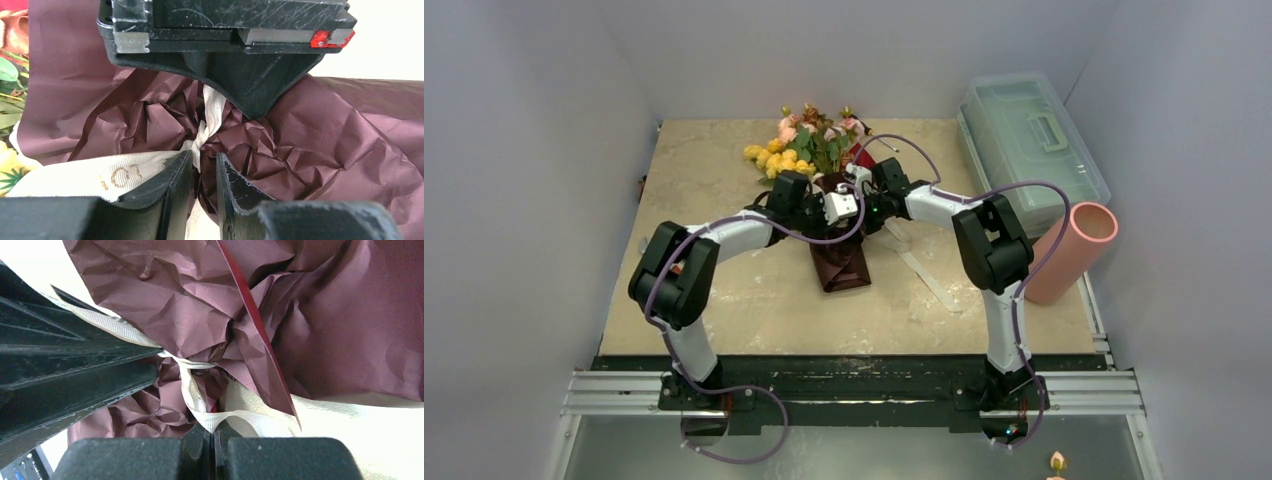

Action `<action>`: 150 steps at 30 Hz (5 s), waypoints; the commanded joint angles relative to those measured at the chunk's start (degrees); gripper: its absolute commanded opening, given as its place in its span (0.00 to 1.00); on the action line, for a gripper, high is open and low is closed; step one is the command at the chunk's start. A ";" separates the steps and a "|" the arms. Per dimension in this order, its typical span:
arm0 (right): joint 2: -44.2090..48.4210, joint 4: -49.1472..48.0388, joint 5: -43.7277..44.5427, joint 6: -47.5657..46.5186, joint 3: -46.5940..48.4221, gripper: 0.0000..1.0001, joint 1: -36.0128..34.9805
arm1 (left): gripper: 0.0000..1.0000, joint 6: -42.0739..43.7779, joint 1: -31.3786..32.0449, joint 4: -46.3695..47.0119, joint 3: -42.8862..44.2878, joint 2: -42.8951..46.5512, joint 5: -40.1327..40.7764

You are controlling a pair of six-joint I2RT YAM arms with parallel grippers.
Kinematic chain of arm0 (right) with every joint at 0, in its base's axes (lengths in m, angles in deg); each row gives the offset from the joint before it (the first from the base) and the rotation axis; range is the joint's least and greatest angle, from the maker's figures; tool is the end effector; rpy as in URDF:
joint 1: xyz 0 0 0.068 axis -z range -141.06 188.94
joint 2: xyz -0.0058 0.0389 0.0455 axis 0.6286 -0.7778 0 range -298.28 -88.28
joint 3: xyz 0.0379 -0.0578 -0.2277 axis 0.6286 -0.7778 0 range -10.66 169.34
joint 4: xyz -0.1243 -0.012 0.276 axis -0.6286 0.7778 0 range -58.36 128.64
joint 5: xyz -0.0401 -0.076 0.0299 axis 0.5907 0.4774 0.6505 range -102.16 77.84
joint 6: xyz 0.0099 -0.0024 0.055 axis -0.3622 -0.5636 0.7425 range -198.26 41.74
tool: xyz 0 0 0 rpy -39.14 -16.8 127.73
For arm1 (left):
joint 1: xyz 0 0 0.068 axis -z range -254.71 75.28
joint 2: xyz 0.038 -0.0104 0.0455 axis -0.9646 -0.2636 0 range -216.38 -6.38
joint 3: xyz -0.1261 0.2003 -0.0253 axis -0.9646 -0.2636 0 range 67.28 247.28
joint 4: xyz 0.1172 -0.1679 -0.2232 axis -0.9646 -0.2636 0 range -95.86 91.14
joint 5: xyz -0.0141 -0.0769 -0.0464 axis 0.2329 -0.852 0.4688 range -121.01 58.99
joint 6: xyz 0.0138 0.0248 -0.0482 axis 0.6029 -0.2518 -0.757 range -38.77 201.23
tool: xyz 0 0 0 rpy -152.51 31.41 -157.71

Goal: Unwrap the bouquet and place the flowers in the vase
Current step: Untie the ribbon from the wrapping paper.

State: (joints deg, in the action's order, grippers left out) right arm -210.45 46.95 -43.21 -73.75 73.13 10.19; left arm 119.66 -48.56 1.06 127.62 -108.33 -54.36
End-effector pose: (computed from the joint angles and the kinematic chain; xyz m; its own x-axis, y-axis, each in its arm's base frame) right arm 0.4011 0.2428 0.0878 -0.7577 -0.3389 -0.5577 -0.6222 0.6329 0.4608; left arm 0.3565 -0.1921 0.1167 -0.0511 0.6608 -0.7488 0.8961 0.3613 0.2577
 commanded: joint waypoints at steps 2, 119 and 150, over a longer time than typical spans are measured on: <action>0.18 4.95 2.22 -0.72 -0.01 0.00 0.19 | 0.24 -1.39 0.00 1.49 2.70 -2.38 3.24; 2.56 2.47 4.36 0.61 -4.03 0.00 0.19 | 0.14 -11.57 -12.12 -1.39 8.06 2.93 -17.16; 1.56 3.55 3.36 0.15 -2.23 0.00 0.19 | 0.22 23.05 -4.32 -21.44 17.15 -6.64 -16.72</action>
State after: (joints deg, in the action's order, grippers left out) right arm -208.83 45.64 -41.68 -72.11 70.66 10.15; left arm 141.87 -53.63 -21.52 142.37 -113.80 -71.02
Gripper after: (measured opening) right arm 0.011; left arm 0.231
